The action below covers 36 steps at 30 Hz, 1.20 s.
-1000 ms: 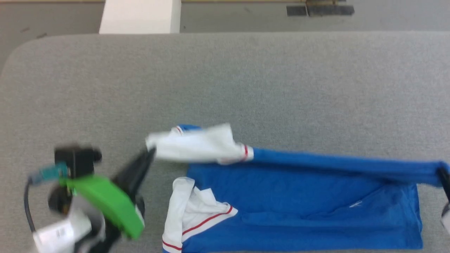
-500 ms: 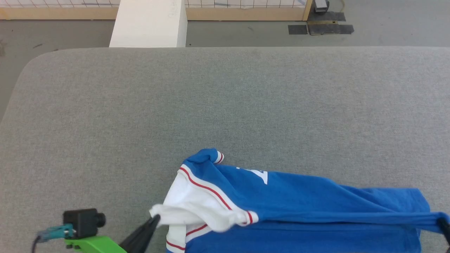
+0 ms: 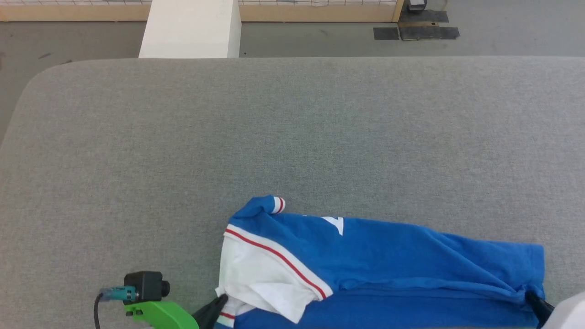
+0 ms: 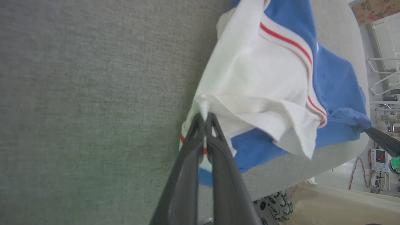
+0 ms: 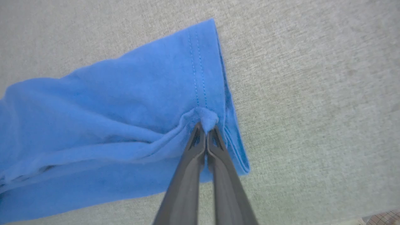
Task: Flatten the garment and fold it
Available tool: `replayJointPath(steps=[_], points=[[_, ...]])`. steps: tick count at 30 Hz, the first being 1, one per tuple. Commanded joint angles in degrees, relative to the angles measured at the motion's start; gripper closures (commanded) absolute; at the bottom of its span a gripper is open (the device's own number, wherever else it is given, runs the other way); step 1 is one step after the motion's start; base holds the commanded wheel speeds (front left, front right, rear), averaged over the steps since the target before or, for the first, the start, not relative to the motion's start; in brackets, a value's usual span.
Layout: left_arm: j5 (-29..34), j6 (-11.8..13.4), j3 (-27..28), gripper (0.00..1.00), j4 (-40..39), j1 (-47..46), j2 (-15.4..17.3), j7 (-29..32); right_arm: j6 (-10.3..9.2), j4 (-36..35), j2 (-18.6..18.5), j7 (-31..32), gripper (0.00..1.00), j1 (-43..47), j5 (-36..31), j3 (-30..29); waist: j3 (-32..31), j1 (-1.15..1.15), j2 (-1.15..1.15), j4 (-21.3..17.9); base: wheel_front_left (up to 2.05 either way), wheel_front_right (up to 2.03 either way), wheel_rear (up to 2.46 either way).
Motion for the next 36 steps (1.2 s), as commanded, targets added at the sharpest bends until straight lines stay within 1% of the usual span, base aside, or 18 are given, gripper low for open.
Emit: replayJointPath(steps=[1,2,3,7,12,14,16,19,21,22,23,25,28,29,33,36], points=[[0.07,-0.44,0.13,0.02,0.89,-1.18,-0.39,-0.74,-0.08,0.59,0.06,-0.64,0.64,-1.02,-0.51,0.24,-0.02,0.0,0.0,-0.15,0.0,0.0,0.0],[0.08,-0.61,0.15,0.0,1.51,-1.36,-0.66,-1.19,-0.08,1.06,0.06,-1.15,0.2,-1.28,-0.52,0.23,-0.09,0.0,0.0,-0.23,0.0,0.0,0.0],[0.06,-0.71,0.23,0.0,1.92,-1.41,-0.88,-1.6,-0.08,1.44,0.06,-1.48,0.0,-1.42,-0.44,0.25,-0.19,0.0,0.0,-0.28,0.0,0.0,0.0],[0.33,-0.97,0.93,0.0,1.55,-1.25,-1.35,-3.77,-0.08,1.55,0.06,-1.72,0.0,-1.21,0.56,0.61,-0.61,0.0,0.0,-0.44,0.0,0.0,0.0],[0.92,-0.16,3.2,0.0,-3.45,0.05,-1.43,-7.28,-0.08,-3.47,0.06,-1.23,0.0,0.42,1.78,-0.18,-1.03,0.0,0.0,-0.39,0.0,0.0,0.0],[1.85,0.34,4.75,0.0,-6.92,0.7,-1.58,-10.05,-0.08,-6.82,0.06,-1.13,0.0,1.19,2.87,-1.17,-1.17,0.0,0.0,-0.34,0.0,0.0,0.0],[4.23,1.53,7.04,0.0,-9.61,0.74,-2.21,-14.73,-0.08,-9.65,0.06,-2.58,0.0,1.3,3.3,-2.53,-1.23,0.0,0.0,-0.32,0.0,0.0,0.0],[9.54,3.44,9.52,0.0,-11.74,0.36,-3.74,-23.04,-0.08,-12.16,0.06,-5.2,0.0,1.4,1.55,-3.23,-1.3,0.0,0.0,-0.3,0.0,0.0,0.0],[12.4,4.28,10.27,0.0,-11.66,0.24,-4.74,-27.56,-0.08,-11.87,0.06,-6.5,0.0,1.38,0.79,-3.28,-1.3,0.0,0.0,-0.21,0.0,0.0,0.0],[14.34,4.58,10.39,0.0,-11.29,0.1,-4.68,-29.53,-0.08,-11.59,0.06,-6.74,0.0,1.51,-0.01,-2.97,-1.3,0.0,0.0,-0.15,0.0,0.0,0.0],[17.11,5.22,10.48,0.0,-10.52,-0.02,-4.51,-31.95,-0.08,-11.07,0.06,-7.05,0.0,1.58,-0.68,-2.67,-1.26,0.0,0.0,-0.08,0.0,0.0,0.0],[22.14,6.66,10.55,0.0,-9.01,-0.2,-4.53,-34.79,-0.08,-9.87,0.06,-7.45,0.0,1.58,-1.42,-2.06,-1.12,0.0,0.0,0.06,0.0,0.0,0.0],[29.04,8.17,10.47,0.0,-7.26,-0.2,-5.21,-36.45,-0.08,-7.71,0.06,-7.19,0.0,1.77,-2.06,-0.84,-0.9,0.0,0.0,0.42,0.0,0.0,0.0],[30.55,8.58,10.53,0.0,-6.67,0.0,-6.05,-36.62,-0.08,-6.85,0.06,-6.81,0.0,1.91,-2.37,-0.51,-0.75,0.0,0.0,0.63,0.0,0.0,0.0],[32.16,7.75,11.16,0.0,-6.03,0.62,-9.54,-36.73,-0.08,-4.81,0.06,-5.25,0.0,2.27,-4.63,0.38,-0.04,0.0,0.0,1.61,0.0,0.0,0.0],[33.11,6.07,12.31,0.0,-5.54,0.82,-11.36,-36.75,-0.08,-2.91,0.06,-4.5,0.0,2.07,-6.03,0.47,0.46,0.0,0.0,2.6,0.0,0.0,0.0]])
